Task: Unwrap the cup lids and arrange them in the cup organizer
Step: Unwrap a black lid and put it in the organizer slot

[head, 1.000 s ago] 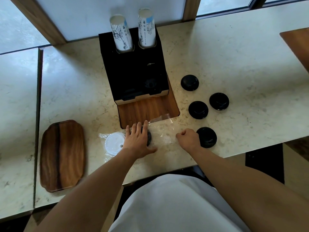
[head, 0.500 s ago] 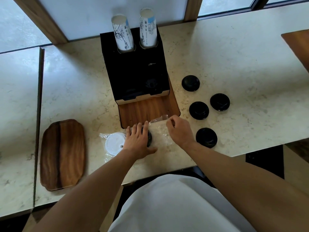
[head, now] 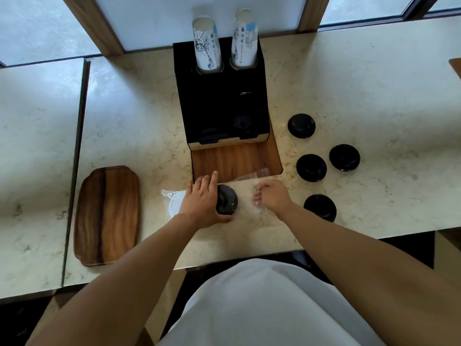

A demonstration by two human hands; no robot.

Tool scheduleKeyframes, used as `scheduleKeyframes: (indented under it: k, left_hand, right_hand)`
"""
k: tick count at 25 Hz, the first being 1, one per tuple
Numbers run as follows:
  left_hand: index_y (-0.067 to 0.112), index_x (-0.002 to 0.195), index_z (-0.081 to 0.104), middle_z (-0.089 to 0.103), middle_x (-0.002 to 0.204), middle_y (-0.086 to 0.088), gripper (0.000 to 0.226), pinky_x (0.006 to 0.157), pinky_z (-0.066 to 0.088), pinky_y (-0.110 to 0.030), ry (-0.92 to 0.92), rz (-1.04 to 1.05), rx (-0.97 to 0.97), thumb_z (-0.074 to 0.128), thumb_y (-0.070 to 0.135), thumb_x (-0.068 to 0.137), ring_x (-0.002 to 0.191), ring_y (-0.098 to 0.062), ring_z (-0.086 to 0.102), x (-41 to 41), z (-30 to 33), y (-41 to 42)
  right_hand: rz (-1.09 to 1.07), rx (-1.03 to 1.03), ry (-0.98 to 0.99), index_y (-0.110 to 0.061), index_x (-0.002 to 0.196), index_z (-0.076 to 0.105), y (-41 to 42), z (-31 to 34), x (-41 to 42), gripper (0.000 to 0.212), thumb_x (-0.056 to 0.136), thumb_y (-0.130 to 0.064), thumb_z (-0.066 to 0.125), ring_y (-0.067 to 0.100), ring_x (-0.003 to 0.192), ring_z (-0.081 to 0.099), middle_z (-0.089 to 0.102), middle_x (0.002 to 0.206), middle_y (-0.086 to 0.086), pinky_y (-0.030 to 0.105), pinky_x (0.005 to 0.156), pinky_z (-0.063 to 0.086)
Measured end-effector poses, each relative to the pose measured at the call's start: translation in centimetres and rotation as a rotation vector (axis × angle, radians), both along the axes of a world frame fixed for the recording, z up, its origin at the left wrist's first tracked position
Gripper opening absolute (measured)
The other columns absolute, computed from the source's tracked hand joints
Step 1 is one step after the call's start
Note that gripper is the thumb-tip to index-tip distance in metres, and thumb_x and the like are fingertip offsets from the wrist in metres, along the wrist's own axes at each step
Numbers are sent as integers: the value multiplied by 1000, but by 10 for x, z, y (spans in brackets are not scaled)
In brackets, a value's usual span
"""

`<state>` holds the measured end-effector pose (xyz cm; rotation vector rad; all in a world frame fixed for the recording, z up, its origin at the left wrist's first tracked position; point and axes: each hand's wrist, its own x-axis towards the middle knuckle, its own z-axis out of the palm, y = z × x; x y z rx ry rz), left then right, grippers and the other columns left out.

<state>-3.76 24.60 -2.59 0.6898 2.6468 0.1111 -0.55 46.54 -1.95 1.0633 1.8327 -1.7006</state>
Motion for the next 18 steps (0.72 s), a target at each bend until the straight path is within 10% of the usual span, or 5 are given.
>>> scheduleKeyframes:
  k: [4,8,18]
  left_hand:
    - [8,154,19,37,152,-13,132,122,13,-57,-11,-15,-87,61,88,59,142,-35,32,-3,1,-14]
    - [10,146,32,45,143,-13,115,120,21,-54,2,-23,-116,66,81,62,134,-36,39,0,1,-21]
    - [17,147,33,45,143,-13,106,117,25,-53,32,-42,-113,63,82,68,132,-36,41,2,-5,-24]
  right_hand:
    - [13,-213,-56,0,78,60,0,4,-10,31,98,11,40,22,53,64,63,66,14,29,53,57]
    - [114,-186,-94,8,108,69,6,2,-15,16,94,9,62,33,92,76,74,101,24,37,83,60]
    - [187,-178,-82,14,88,70,-3,5,-20,7,85,7,71,25,76,76,73,90,24,21,51,56]
